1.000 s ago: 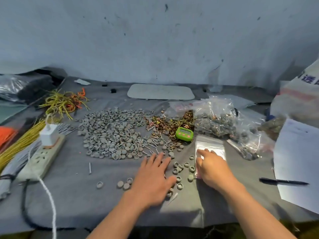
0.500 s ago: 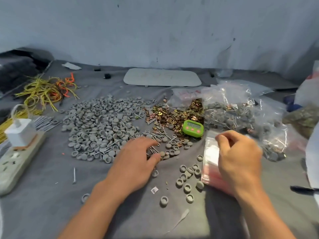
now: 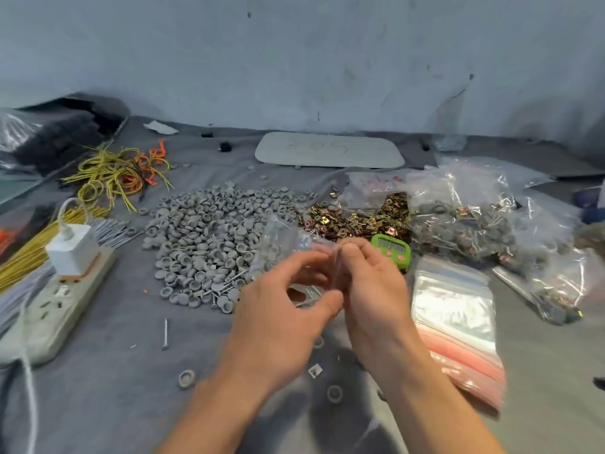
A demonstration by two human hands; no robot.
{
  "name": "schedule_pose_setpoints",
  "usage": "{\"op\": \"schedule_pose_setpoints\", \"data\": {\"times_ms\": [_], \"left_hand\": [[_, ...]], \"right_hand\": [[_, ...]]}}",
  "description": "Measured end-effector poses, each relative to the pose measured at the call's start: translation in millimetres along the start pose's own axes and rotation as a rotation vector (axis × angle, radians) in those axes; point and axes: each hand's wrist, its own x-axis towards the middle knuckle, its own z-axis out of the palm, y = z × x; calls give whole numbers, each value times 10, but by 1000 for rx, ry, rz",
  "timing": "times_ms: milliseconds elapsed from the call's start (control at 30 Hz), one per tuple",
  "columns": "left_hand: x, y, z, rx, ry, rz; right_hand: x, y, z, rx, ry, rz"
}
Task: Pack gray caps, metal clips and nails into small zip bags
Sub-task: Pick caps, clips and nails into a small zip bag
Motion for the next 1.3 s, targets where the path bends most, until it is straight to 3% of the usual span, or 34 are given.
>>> {"op": "schedule_pose_setpoints", "data": {"times_ms": [167, 300, 467, 667, 933, 1033, 1167, 1300], "left_hand": [[12, -52, 115, 453, 129, 20], [105, -77, 96, 580, 251, -58], [210, -186, 10, 250, 227, -197], [287, -192, 17, 77, 203, -361], [291, -163, 136, 41, 218, -387], [304, -196, 145, -79, 178, -405], [300, -188, 141, -299, 76, -418], [306, -166, 165, -382, 76, -433]], "right_hand": [[91, 73, 80, 219, -69, 269], [137, 139, 139, 270, -112, 311], [189, 190, 69, 27, -80, 259], [136, 235, -7, -401, 21, 98], [132, 167, -95, -429, -159, 62], [160, 143, -139, -356, -204, 132], [175, 117, -162, -431, -203, 130], [185, 84, -209, -865, -147, -69]]}}
